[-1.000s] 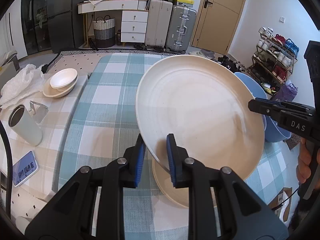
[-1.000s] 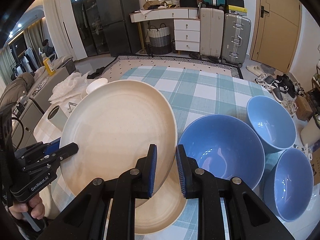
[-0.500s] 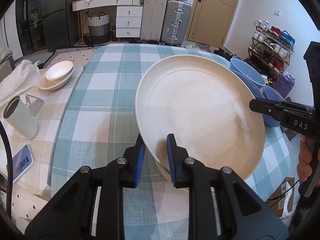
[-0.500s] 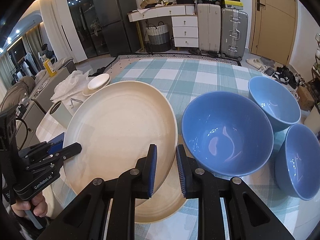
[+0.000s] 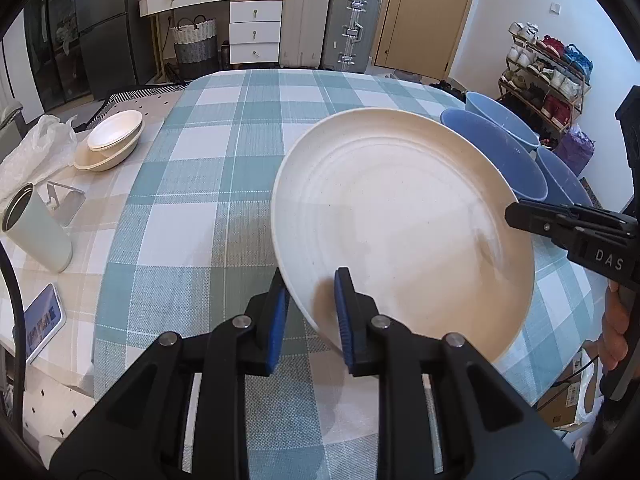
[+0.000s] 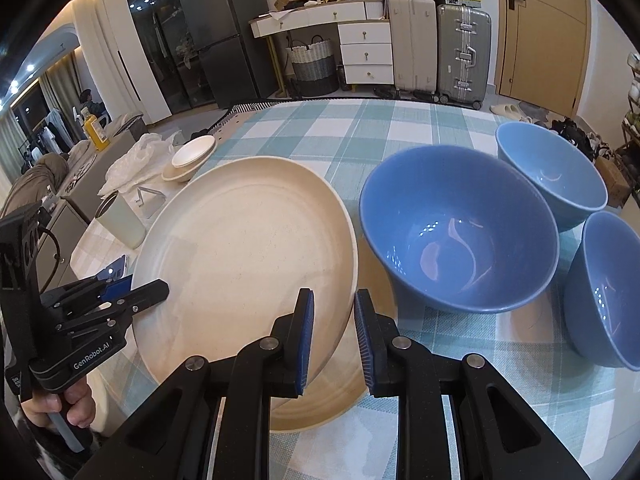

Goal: Organize plates and bowls
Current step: 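Carry the cream plate with both grippers and lower it onto the other cream plate, then open both grippers to release the plate onto the stack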

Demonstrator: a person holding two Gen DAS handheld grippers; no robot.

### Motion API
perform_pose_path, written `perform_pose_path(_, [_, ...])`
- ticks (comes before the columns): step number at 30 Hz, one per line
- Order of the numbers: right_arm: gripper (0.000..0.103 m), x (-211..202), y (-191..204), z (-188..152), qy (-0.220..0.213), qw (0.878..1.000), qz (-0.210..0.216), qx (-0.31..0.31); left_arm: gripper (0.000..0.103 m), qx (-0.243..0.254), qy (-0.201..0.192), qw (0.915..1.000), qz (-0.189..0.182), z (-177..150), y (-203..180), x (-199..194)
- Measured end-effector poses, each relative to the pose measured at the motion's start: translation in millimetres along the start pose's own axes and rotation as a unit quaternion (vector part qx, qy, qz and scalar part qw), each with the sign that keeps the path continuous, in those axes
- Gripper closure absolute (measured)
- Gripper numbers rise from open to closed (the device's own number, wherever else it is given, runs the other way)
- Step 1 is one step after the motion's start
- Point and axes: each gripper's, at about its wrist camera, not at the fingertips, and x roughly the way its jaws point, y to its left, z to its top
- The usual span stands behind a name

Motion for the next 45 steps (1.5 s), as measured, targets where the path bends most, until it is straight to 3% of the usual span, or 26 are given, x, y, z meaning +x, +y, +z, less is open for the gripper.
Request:
perform_pose_path(23, [0.081,21.5,-11.4,-23.8,0.015,1.0,-0.024,0.013,0.083,0.029,0.013,0.9993,0.019,-0.1,-13.2,44.6])
perform_pose_path(45, [0.081,27.8,-3.5,-35.3,0.012,0.998,-0.063,-0.013,0.074,0.056,0.023,0.9967,0.055,-8.7,-26.7,61.8])
